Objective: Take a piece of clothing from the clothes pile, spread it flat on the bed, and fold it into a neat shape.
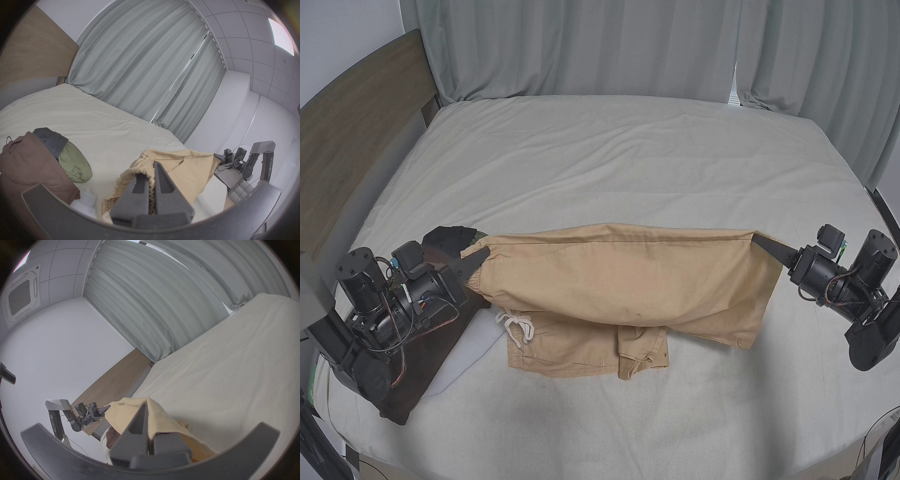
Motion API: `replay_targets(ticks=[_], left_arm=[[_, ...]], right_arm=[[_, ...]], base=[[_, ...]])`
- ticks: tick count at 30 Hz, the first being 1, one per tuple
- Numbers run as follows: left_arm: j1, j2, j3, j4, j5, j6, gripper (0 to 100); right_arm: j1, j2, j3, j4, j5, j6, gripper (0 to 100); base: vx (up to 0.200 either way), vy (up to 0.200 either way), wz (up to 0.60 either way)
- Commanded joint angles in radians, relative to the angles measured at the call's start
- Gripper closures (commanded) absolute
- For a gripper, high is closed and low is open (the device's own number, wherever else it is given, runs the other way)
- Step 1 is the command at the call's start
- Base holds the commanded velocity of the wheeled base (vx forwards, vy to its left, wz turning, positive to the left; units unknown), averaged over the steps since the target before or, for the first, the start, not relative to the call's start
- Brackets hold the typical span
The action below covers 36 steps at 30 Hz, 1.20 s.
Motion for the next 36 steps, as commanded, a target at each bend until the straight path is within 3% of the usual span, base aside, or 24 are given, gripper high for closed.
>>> replay_targets(ticks=[1, 21, 36], left_arm=[[0.015, 0.005, -0.004, 0.000, 0.000, 0.000, 100], [0.037, 0.015, -0.020, 0.000, 0.000, 0.000, 100], [0.033, 0.028, -0.035, 0.000, 0.002, -0.003, 100]], right_arm=[[-0.013, 0.004, -0.007, 0.000, 0.001, 0.000, 100], [-0.059, 0.033, -0.027, -0.002, 0.001, 0.005, 100], [-0.046, 0.065, -0.058, 0.000, 0.001, 0.003, 100]], base=[[0.000, 0.000, 0.00], [0.000, 0.000, 0.00], [0.000, 0.000, 0.00]])
